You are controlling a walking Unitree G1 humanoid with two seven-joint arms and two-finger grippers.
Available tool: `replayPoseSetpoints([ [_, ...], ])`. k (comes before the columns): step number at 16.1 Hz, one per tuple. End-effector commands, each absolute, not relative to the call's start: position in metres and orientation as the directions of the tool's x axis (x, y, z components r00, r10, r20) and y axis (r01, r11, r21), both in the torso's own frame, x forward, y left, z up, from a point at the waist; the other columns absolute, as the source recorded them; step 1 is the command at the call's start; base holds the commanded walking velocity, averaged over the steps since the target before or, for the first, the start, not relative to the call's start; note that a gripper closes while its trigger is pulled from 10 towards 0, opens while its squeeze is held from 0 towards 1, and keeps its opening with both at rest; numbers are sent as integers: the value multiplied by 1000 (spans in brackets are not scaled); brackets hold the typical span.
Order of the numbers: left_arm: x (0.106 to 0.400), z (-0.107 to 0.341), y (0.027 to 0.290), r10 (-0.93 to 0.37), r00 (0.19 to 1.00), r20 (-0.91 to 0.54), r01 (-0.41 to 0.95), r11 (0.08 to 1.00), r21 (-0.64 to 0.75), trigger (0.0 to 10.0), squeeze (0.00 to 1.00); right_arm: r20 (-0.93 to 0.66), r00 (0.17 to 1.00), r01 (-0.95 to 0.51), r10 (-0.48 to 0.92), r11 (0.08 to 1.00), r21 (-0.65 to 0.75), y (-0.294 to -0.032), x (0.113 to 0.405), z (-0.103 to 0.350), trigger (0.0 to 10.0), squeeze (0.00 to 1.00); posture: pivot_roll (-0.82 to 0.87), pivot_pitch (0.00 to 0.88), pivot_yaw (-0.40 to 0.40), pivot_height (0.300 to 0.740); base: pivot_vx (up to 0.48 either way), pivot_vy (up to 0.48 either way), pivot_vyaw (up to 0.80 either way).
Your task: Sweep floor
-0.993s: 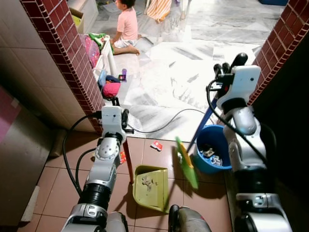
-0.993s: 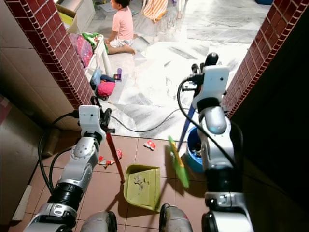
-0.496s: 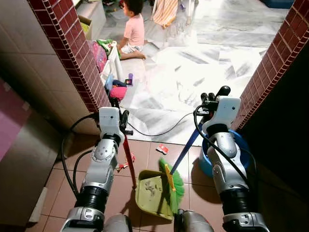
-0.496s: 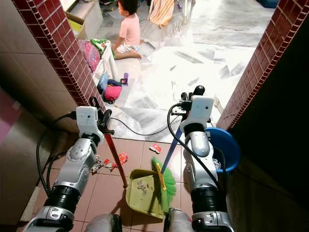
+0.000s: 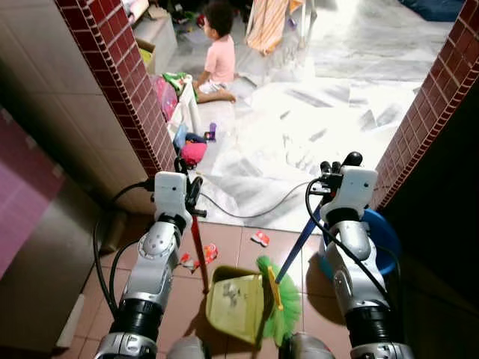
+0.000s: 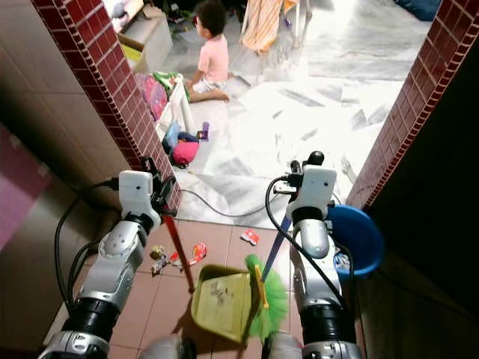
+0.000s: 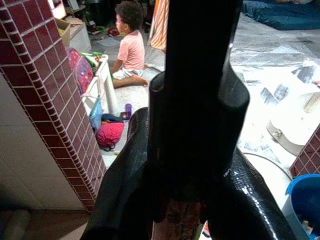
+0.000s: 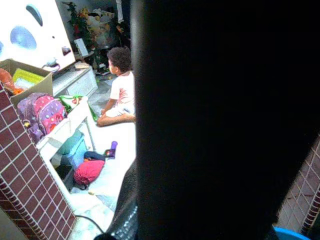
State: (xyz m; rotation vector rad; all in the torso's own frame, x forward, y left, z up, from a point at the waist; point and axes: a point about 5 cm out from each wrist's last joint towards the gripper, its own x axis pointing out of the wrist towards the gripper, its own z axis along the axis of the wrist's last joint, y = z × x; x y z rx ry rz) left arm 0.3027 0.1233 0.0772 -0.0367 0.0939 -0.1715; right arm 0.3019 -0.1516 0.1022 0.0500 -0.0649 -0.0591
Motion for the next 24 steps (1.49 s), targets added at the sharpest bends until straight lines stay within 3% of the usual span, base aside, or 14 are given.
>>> replayPoseSetpoints([
  [1, 304, 82, 123, -162, 985, -56, 158, 985, -65, 10000, 0, 2, 998, 66, -67, 996, 65, -155, 304, 91, 10000, 0, -81, 0, 118, 740, 0, 0, 0],
  [5, 313, 90, 106, -204, 978, -36, 201, 976, -82, 10000, 0, -23, 999, 24, -23, 997, 72, -148, 319, 88, 10000, 0, -65, 0, 83, 740, 0, 0, 0],
  [8, 308, 88, 110, -168, 985, -31, 164, 982, -98, 10000, 0, -15, 998, -59, 60, 997, 52, -132, 320, 89, 10000, 0, -49, 0, 26, 740, 0, 405, 0],
  [12, 302, 81, 110, -100, 994, -40, 94, 987, -128, 10000, 0, -48, 990, -130, 131, 991, 12, -133, 317, 81, 10000, 0, -37, 0, -55, 740, 0, 68, 0],
  [18, 296, 74, 123, -87, 993, -74, 78, 991, -110, 10000, 0, -64, 994, -92, 93, 995, 25, -135, 318, 76, 10000, 0, -22, 0, -27, 740, 0, 362, 0],
  [24, 311, 81, 98, -209, 975, -79, 200, 974, -106, 10000, 0, -52, 987, -147, 149, 988, 42, -115, 325, 79, 10000, 0, -32, 0, -1, 740, 0, 479, 0],
])
